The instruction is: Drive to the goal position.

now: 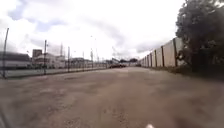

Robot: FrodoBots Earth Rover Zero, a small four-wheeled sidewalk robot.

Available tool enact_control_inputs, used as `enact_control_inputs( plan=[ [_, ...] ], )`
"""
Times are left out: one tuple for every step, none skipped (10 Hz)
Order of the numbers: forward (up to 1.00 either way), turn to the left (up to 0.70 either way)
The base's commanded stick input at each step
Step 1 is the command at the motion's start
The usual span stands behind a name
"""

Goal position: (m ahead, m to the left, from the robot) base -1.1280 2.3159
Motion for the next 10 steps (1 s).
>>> enact_control_inputs(
  plan=[
    [0.3,0.0],
    [0.3,0.0],
    [0.3,0.0],
    [0.3,0.0],
    [0.3,0.0],
    [0.3,0.0],
    [0.3,0.0],
    [0.3,0.0],
    [0.3,0.0],
    [0.3,0.0]
  ],
)
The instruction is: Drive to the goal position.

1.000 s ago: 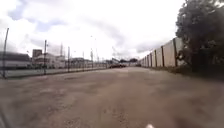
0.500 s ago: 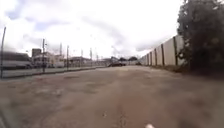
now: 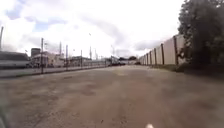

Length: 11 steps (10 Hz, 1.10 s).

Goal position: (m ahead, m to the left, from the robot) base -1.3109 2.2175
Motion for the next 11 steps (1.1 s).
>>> enact_control_inputs(
  plan=[
    [0.3,0.0],
    [0.3,0.0],
    [0.3,0.0],
    [0.3,0.0],
    [0.3,0.0],
    [0.3,0.0],
    [0.3,0.0],
    [0.3,0.0],
    [0.3,0.0],
    [0.3,0.0],
    [0.3,0.0]
  ],
)
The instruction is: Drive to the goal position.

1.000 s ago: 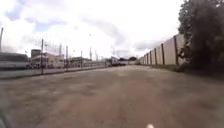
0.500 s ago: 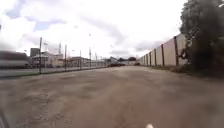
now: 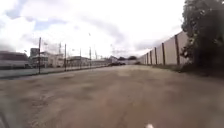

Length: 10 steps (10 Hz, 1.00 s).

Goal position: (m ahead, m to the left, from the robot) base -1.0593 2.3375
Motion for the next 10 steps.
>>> enact_control_inputs(
  plan=[
    [0.3,0.0],
    [0.3,0.0],
    [0.3,0.0],
    [0.3,0.0],
    [0.3,0.0],
    [0.3,0.0],
    [0.3,0.0],
    [0.3,0.0],
    [0.3,0.0],
    [0.3,0.0]
  ],
)
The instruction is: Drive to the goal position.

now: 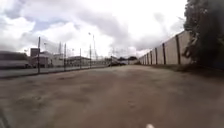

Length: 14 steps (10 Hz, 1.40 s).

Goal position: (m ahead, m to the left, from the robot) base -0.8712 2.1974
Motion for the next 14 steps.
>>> enact_control_inputs(
  plan=[
    [0.3,0.0],
    [0.3,0.0],
    [0.3,0.0],
    [0.3,0.0],
    [0.3,0.0],
    [0.3,0.0],
    [0.3,0.0],
    [0.3,0.0],
    [0.3,0.0],
    [0.3,0.0],
    [0.3,0.0],
    [0.3,0.0],
    [0.3,0.0],
    [0.3,0.0]
  ],
)
